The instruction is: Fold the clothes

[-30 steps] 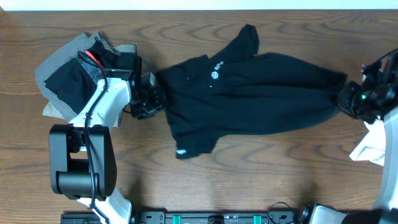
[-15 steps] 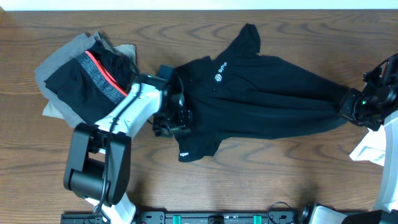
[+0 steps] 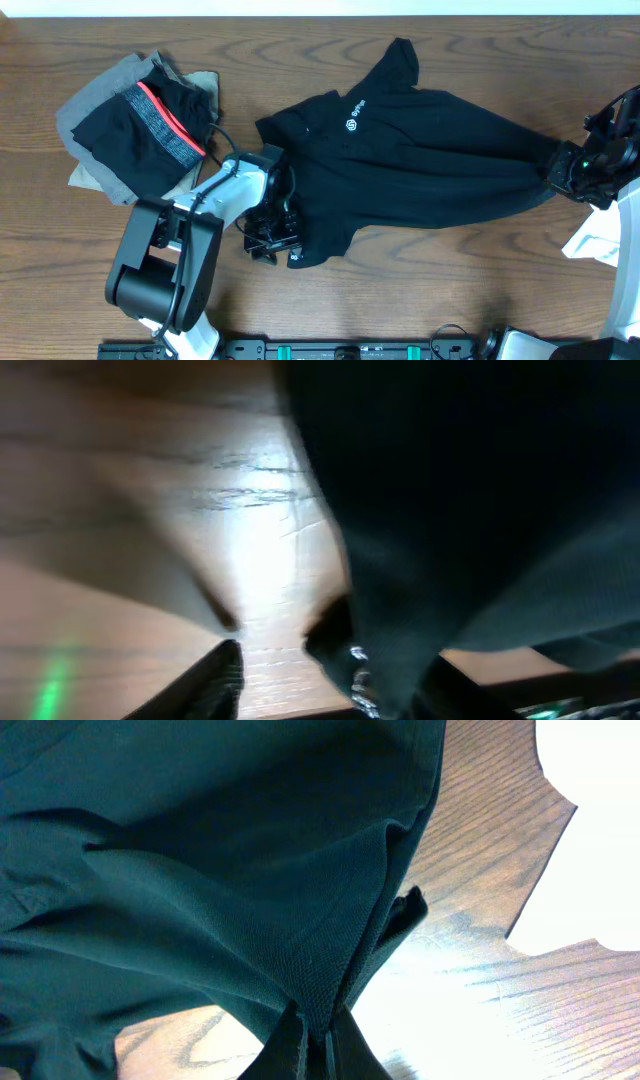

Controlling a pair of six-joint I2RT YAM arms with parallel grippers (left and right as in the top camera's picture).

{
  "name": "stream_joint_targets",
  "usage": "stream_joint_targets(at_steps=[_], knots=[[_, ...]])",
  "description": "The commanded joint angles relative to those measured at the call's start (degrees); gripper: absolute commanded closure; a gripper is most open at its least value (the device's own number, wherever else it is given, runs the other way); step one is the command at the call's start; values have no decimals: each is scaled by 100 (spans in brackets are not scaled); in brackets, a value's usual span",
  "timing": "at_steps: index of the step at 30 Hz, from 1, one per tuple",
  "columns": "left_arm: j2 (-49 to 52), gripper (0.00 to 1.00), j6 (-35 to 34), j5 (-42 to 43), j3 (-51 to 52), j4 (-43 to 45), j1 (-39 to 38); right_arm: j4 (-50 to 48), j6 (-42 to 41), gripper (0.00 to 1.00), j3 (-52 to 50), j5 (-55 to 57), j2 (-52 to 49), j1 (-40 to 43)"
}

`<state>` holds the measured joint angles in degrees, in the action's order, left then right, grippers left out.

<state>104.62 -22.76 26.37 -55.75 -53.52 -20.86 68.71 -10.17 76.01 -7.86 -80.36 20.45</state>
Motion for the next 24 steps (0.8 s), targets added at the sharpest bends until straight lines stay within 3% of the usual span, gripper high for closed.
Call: stream_joint_targets(at_steps=[1,3,7,13,17,19,24], knots=[[-79,56,-74,170,35,31,-39,-15,59,97,-4,83,-17,11],[-79,62,-74,170,35,48,-39,-37,59,97,-4,85,-17,11],[-79,94,-114,190,35,-157,-37,-55,55,96,-4,212,-17,15],[-81,94,219,105,35,-964,170,199,-61,98,-11,767,-63,15],[-118,94,262,107,35,-984,380,55,-313,84,-256,1023,-87,15],[-129,94,319,105,35,-990,457,-192,-313,84,-518,1023,-107,17],[-133,94,485,103,35,-1051,579,-1051,-612,93,-1287,807,-197,17]])
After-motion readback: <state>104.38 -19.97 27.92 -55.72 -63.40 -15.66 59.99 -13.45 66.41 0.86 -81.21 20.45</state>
